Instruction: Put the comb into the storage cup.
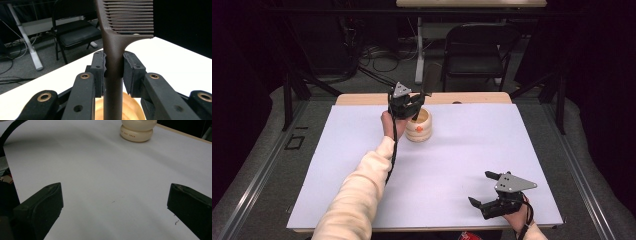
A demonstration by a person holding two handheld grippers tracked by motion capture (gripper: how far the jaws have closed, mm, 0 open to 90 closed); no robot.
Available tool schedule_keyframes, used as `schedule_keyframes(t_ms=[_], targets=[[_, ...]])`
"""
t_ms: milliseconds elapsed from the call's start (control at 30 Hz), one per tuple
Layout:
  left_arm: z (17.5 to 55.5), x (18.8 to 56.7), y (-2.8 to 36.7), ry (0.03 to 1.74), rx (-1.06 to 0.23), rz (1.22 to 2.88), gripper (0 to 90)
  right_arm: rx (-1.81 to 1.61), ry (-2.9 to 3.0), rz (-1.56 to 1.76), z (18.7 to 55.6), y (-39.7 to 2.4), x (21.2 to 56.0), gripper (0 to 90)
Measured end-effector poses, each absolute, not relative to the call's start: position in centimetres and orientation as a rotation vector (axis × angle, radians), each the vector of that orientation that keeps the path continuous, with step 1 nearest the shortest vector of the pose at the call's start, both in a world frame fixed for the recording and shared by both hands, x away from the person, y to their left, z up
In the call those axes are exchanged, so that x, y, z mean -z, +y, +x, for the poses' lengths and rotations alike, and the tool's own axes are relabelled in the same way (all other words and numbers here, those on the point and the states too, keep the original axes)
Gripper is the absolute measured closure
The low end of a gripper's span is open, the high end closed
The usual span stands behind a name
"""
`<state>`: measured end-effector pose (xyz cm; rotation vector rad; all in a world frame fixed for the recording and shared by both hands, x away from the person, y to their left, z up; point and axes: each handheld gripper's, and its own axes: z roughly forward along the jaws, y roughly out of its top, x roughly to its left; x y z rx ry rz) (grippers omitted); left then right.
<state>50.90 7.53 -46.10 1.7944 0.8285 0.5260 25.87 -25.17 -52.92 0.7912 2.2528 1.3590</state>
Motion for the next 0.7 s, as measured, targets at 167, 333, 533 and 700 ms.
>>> schedule_keyframes(t_ms=[167, 333, 533, 700], targets=[[50.93, 46.22, 7.55, 0.829, -0.518, 1.797, 72.3, -1.359, 2.253, 0.791, 25.87, -25.17, 52.92, 0.0], [50.94, 46.4, 7.55, 0.83, -0.516, 1.798, 72.3, -1.359, 2.252, 0.791, 25.86, -25.17, 52.92, 0.0], [50.97, 46.49, 7.57, 0.835, -0.512, 1.798, 72.3, -1.358, 2.253, 0.789, 25.86, -25.17, 52.91, 0.0], [51.0, 46.6, 7.63, 0.838, -0.511, 1.802, 72.3, -1.358, 2.253, 0.789, 25.86, -25.17, 52.92, 0.0]])
